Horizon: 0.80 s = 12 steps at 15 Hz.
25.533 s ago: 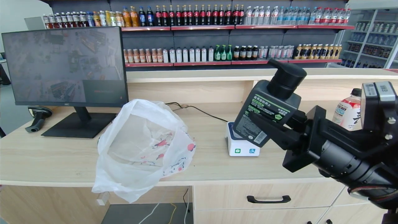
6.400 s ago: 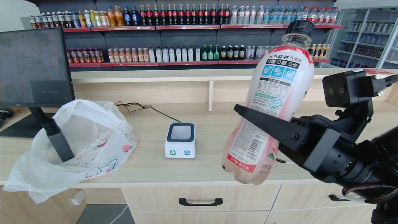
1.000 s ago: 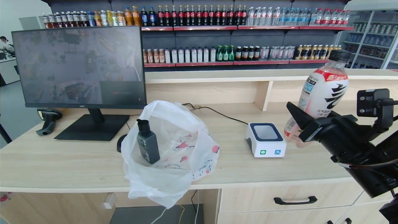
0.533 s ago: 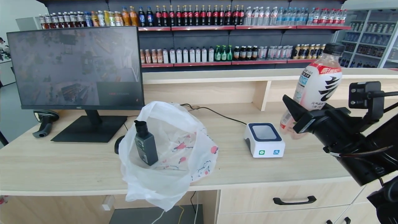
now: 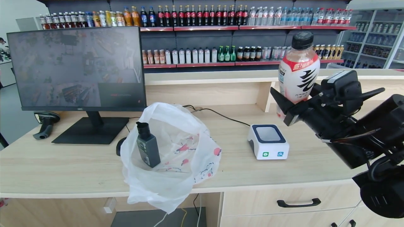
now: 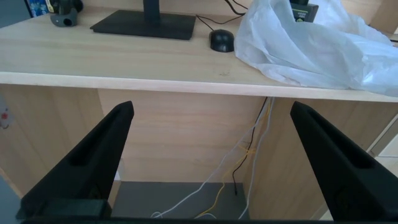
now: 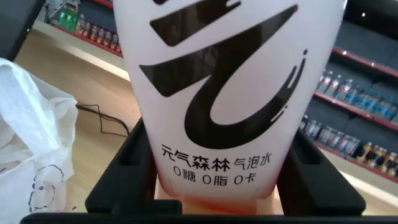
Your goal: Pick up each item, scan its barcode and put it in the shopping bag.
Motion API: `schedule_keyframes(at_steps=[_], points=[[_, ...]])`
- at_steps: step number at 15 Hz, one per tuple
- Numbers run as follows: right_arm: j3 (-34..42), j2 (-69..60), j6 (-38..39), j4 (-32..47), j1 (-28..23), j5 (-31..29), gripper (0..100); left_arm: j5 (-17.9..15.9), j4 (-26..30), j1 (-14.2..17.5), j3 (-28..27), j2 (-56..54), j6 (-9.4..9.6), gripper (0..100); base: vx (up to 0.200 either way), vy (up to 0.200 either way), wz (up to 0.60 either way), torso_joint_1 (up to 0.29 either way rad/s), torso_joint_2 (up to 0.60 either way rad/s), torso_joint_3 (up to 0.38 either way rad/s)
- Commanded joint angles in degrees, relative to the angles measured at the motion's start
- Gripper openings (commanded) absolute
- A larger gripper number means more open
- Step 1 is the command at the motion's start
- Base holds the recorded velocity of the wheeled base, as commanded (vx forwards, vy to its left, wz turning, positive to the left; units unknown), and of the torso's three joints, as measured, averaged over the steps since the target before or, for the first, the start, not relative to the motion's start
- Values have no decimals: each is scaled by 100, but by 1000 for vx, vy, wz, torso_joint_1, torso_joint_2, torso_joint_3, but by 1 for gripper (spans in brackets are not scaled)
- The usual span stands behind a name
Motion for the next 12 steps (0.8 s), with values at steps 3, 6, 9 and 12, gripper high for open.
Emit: schedule_keyframes(at_steps=[3, 6, 9, 12], points=[[-214, 126, -568, -3, 412, 575, 0, 2, -1, 0, 0, -2, -6, 100, 0, 0, 0, 0, 0, 0], [314, 38, -1052, -3, 412, 1612, 0, 2, -1, 0, 0, -2, -6, 100, 0, 0, 0, 0, 0, 0], [349, 337, -1518, -3, 403, 1691, 0, 2, -1, 0, 0, -2, -6, 100, 0, 0, 0, 0, 0, 0], [-521, 653, -1975, -3, 165, 1445, 0, 2, -1, 0, 0, -2, -6, 100, 0, 0, 0, 0, 0, 0]])
